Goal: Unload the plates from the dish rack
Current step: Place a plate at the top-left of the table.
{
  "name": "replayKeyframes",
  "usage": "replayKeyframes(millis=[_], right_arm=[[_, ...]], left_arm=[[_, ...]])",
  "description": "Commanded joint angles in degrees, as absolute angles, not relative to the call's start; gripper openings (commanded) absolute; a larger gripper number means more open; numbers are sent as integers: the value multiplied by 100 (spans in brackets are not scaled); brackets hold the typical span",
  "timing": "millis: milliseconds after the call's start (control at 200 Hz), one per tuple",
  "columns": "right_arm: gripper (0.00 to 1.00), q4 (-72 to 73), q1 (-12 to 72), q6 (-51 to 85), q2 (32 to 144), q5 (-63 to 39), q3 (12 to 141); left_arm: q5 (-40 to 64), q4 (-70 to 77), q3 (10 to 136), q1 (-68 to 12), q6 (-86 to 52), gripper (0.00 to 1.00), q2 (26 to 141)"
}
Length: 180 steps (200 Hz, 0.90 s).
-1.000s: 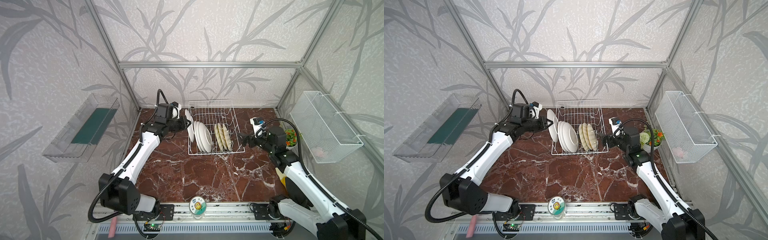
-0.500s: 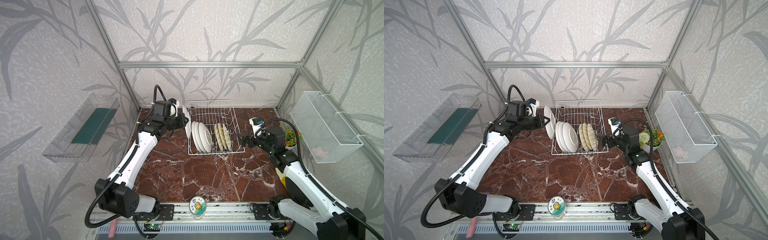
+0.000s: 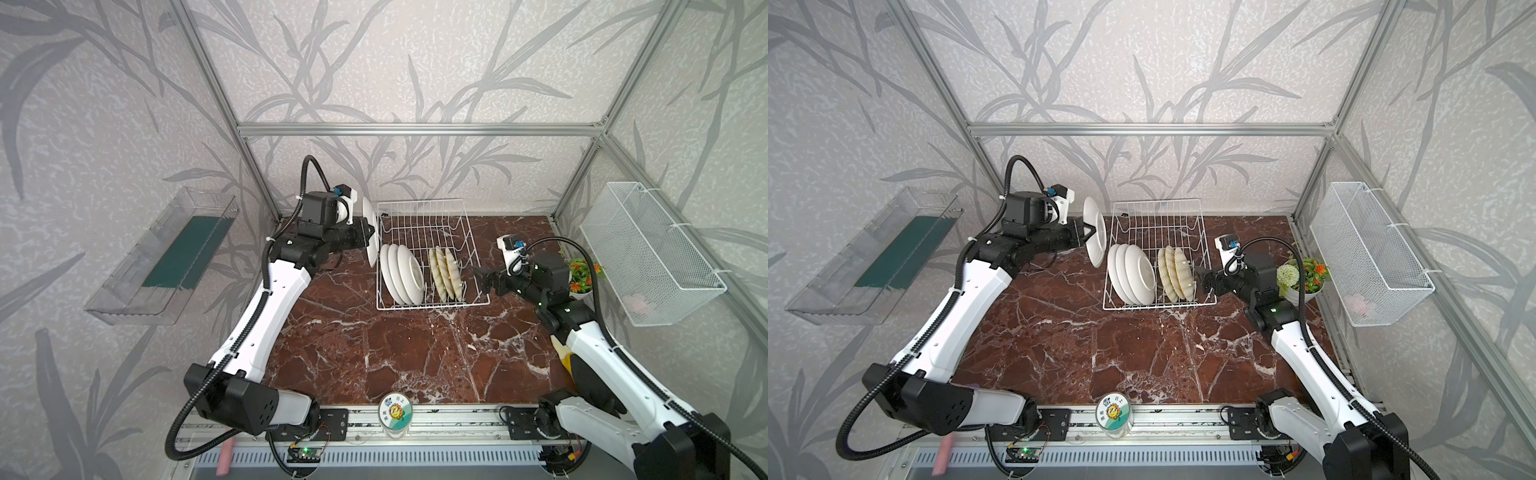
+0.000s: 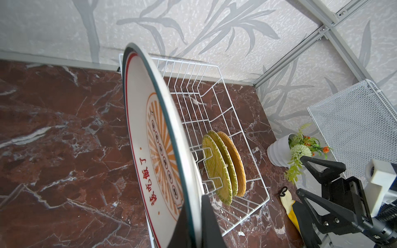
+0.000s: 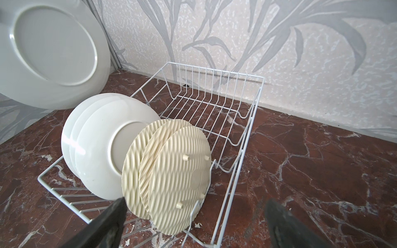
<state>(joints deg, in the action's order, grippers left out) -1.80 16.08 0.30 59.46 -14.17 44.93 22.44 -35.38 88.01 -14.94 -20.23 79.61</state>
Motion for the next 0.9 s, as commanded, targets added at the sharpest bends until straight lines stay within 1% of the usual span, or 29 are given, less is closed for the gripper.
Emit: replayKeyframes(millis=[0,185,310,455,630,715,810,895], right_arm=[[99,-136,1644,363,5999,-1481,4787],[99,-349,1648,1005,6185,-1569,5185],[99,-565,1644,1438,6338,-1587,5578],[99,-517,1646,2021,6449,-1562,5853],[99,-585,1648,2559,6711,-1640,6319],[99,-706,1644,2992,6897,-1512,6598],[100,-634,1652,3450,7153,-1645,6863],[98,-728,1657,3693,7371,-1603,7153]], left_arm=[[2242,-3439,9112,-1512,-1374,0,7915],[2390,-3470,9271,-1579,-551,0,7943],[2342,-3603,9398,-1836,166,0,8030],[1517,-3765,9422,-2501,1429,0,8151],[999,-3642,9382,-2984,2381,0,8252],[663,-3448,9250,-3290,3012,0,8236],[394,-3091,9048,-3550,3615,0,8184],[141,-2743,8813,-3756,4176,0,8148]])
